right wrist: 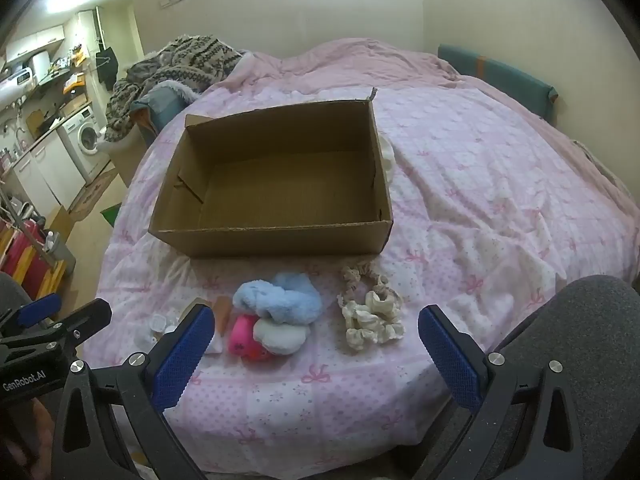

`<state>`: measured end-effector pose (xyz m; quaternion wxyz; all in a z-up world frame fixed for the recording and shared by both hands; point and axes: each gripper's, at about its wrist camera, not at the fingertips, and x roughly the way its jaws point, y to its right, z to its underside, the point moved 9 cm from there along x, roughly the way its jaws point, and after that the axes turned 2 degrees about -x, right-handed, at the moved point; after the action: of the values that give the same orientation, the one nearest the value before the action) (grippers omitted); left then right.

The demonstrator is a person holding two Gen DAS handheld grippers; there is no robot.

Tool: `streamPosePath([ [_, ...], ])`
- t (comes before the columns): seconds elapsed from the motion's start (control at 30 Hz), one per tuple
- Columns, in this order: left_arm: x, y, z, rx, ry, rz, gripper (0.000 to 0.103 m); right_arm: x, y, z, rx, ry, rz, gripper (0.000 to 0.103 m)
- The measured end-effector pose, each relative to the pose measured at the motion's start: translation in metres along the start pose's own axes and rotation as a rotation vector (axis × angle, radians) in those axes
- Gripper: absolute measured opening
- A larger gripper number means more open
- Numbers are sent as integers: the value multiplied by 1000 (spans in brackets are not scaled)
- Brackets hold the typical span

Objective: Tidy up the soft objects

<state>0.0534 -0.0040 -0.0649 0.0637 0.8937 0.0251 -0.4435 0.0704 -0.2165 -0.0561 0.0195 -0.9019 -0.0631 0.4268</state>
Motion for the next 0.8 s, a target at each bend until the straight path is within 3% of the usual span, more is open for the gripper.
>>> streamPosePath([
  [0.8,-1,-1,0,2,1,5,103,0,2,-1,1,1,0,103],
])
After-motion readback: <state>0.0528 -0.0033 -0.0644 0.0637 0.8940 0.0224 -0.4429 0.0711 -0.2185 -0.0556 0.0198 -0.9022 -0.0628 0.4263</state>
